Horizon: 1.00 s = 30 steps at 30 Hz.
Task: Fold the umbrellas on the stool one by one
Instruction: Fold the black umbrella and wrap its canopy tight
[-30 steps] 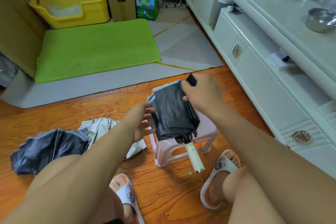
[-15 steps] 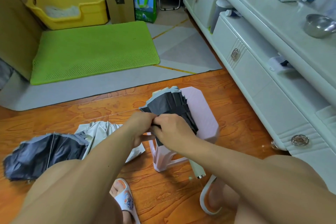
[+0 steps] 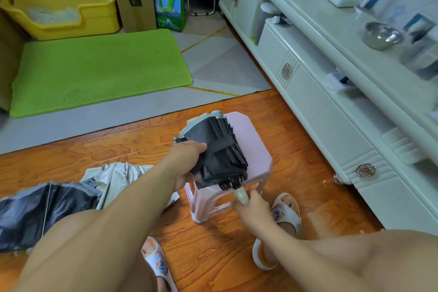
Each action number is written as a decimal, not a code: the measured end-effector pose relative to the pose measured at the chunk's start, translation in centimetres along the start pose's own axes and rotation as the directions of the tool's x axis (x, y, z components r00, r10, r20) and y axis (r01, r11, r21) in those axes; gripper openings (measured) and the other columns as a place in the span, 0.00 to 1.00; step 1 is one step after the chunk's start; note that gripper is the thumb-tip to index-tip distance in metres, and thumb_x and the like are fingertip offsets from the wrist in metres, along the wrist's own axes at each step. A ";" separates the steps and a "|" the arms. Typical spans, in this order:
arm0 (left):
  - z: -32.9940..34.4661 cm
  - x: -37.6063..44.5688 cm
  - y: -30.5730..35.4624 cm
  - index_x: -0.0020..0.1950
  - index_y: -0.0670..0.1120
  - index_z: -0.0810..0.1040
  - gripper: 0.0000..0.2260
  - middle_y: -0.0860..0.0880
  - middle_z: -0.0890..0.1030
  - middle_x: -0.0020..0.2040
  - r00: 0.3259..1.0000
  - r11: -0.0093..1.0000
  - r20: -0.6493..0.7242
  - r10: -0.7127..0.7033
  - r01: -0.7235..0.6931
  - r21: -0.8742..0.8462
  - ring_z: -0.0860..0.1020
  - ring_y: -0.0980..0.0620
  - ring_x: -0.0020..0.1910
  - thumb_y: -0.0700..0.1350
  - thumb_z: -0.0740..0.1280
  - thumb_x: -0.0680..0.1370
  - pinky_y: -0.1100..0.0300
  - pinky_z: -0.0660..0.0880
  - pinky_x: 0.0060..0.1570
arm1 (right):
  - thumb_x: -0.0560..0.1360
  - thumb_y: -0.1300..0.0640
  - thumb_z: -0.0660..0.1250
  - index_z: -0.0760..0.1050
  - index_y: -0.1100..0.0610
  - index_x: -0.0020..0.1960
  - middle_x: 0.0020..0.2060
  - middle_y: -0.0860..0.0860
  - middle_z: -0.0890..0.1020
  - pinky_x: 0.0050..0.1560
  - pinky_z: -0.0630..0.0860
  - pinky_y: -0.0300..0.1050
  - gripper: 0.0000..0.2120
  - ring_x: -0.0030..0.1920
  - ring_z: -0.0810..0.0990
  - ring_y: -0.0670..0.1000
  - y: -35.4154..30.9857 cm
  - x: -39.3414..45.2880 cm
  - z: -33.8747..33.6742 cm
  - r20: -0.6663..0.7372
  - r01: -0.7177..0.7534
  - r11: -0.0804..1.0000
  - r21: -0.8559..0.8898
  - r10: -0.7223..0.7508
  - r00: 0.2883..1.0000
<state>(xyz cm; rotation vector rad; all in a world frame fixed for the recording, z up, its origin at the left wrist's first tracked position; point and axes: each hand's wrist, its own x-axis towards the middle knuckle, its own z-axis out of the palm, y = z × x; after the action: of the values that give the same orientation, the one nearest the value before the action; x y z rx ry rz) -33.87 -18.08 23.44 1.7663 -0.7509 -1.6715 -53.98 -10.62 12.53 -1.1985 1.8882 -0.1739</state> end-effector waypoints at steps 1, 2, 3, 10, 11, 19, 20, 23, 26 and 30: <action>0.1 -0.1 -0.2 0.52 0.44 0.78 0.04 0.43 0.79 0.45 1.000 1.000 -0.004 -0.010 0.010 -0.013 0.77 0.48 0.41 0.44 0.64 0.83 0.48 0.81 0.45 | 0.77 0.44 0.66 0.72 0.51 0.60 0.52 0.52 0.81 0.52 0.79 0.54 0.16 0.52 0.81 0.58 -0.2 0.0 0.6 -0.041 0.040 0.998 -0.055 -0.042 0.998; 0.1 -0.1 -0.4 0.53 0.44 0.78 0.05 0.44 0.78 0.45 1.000 1.000 -0.014 -0.010 0.010 -0.003 0.77 0.48 0.41 0.44 0.65 0.83 0.50 0.79 0.43 | 0.78 0.43 0.65 0.72 0.50 0.60 0.52 0.52 0.81 0.51 0.78 0.53 0.15 0.53 0.81 0.59 -0.3 0.0 0.9 -0.084 0.064 0.994 -0.091 -0.072 0.994; 0.1 0.1 -0.7 0.54 0.44 0.78 0.06 0.44 0.78 0.46 1.000 1.000 -0.027 0.000 0.000 0.002 0.76 0.47 0.43 0.45 0.65 0.83 0.51 0.78 0.43 | 0.78 0.42 0.64 0.71 0.50 0.61 0.52 0.51 0.81 0.49 0.77 0.52 0.16 0.52 0.81 0.58 -0.5 0.0 0.8 -0.121 0.079 0.994 -0.077 -0.088 0.989; -0.9 2.5 -1.9 0.51 0.43 0.80 0.11 0.42 0.81 0.47 0.989 0.991 -0.126 0.082 -0.067 0.118 0.81 0.45 0.48 0.50 0.64 0.84 0.46 0.82 0.51 | 0.79 0.50 0.71 0.74 0.61 0.59 0.34 0.51 0.75 0.25 0.70 0.43 0.16 0.25 0.67 0.47 1.0 1.1 -4.4 0.202 -0.141 0.636 0.759 -0.023 0.979; -0.7 2.8 -2.2 0.49 0.42 0.81 0.13 0.41 0.83 0.47 0.987 0.982 -0.129 0.094 -0.071 0.173 0.83 0.44 0.47 0.50 0.64 0.84 0.45 0.81 0.52 | 0.77 0.50 0.72 0.75 0.61 0.59 0.35 0.51 0.75 0.24 0.70 0.42 0.17 0.26 0.68 0.47 1.3 1.2 -4.8 0.220 -0.162 0.595 0.787 -0.025 0.975; 0.9 4.4 -2.8 0.46 0.39 0.79 0.16 0.42 0.84 0.36 0.975 0.892 -0.034 0.218 -0.185 0.413 0.80 0.47 0.36 0.50 0.63 0.85 0.50 0.80 0.44 | 0.74 0.48 0.71 0.75 0.64 0.55 0.35 0.53 0.76 0.24 0.73 0.38 0.20 0.26 0.72 0.46 2.2 1.9 -5.3 0.338 -0.290 0.388 0.875 -0.061 0.939; 1.3 4.5 -2.7 0.48 0.38 0.80 0.16 0.41 0.84 0.40 0.975 0.915 -0.012 0.222 -0.204 0.349 0.80 0.47 0.39 0.50 0.63 0.84 0.49 0.82 0.48 | 0.77 0.48 0.69 0.76 0.65 0.54 0.35 0.53 0.75 0.23 0.73 0.37 0.19 0.25 0.72 0.45 2.2 2.0 -5.6 0.395 -0.344 0.340 0.875 -0.095 0.914; 2.1 4.5 -2.4 0.53 0.38 0.79 0.15 0.43 0.80 0.48 0.988 0.981 0.048 0.148 -0.152 0.121 0.79 0.47 0.50 0.49 0.63 0.84 0.48 0.83 0.54 | 0.81 0.44 0.63 0.77 0.66 0.52 0.31 0.53 0.75 0.19 0.72 0.38 0.22 0.20 0.72 0.45 2.2 1.9 -6.3 0.577 -0.546 0.184 0.817 -0.260 0.775; 2.0 4.6 -2.6 0.56 0.41 0.78 0.10 0.45 0.81 0.54 0.997 0.996 0.074 0.013 -0.007 -0.085 0.79 0.47 0.55 0.47 0.63 0.85 0.48 0.83 0.51 | 0.81 0.47 0.62 0.76 0.66 0.53 0.31 0.55 0.77 0.20 0.74 0.40 0.20 0.20 0.75 0.48 1.7 1.5 -5.8 0.653 -0.613 0.226 0.757 -0.259 0.712; 1.6 4.5 -3.2 0.58 0.42 0.77 0.08 0.40 0.82 0.57 0.995 0.982 0.038 -0.089 0.095 -0.166 0.83 0.40 0.57 0.44 0.61 0.85 0.49 0.84 0.44 | 0.80 0.46 0.65 0.75 0.63 0.62 0.38 0.58 0.78 0.35 0.78 0.49 0.22 0.27 0.73 0.51 1.9 1.1 -3.8 0.587 -0.515 0.421 0.747 -0.052 0.808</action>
<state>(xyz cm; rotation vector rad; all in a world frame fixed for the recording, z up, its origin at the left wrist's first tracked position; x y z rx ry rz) -35.21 -19.34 17.95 1.6835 -0.5314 -1.7713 -58.21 -11.69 13.20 -0.1440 1.1089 -0.5417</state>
